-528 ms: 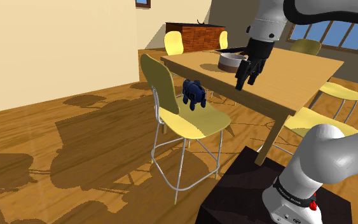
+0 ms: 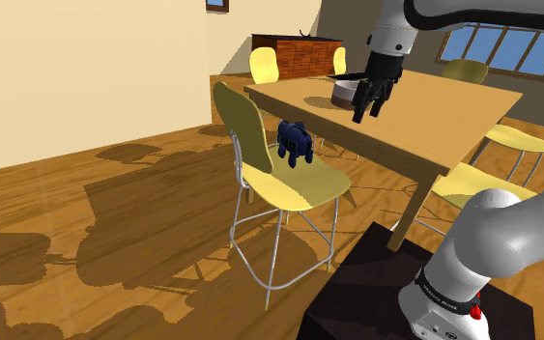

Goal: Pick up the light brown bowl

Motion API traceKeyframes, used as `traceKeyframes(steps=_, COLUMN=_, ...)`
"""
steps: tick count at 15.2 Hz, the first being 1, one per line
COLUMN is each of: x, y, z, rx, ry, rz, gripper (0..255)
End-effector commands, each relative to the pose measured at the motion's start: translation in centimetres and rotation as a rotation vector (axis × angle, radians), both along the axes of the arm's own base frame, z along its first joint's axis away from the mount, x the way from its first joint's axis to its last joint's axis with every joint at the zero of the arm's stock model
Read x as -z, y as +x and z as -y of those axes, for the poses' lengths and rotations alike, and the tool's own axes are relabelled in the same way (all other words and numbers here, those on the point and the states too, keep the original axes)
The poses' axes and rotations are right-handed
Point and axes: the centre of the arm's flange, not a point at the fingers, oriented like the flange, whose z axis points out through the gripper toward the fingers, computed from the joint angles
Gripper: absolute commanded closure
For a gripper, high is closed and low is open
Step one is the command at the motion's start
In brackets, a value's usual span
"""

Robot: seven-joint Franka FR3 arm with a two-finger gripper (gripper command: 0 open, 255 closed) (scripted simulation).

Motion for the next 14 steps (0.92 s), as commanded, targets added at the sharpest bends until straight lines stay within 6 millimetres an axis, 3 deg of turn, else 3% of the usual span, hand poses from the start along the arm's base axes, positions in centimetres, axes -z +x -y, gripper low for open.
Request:
traceKeyframes(steps=1, x=0.1, y=1.8, z=2.1, rx=0.001, ry=-0.002, rz=-0.003, gripper=0)
traceKeyframes(steps=14, x=-0.6, y=12.0, z=15.9, rx=0.011, ry=-0.008, rz=-0.019, gripper=0)
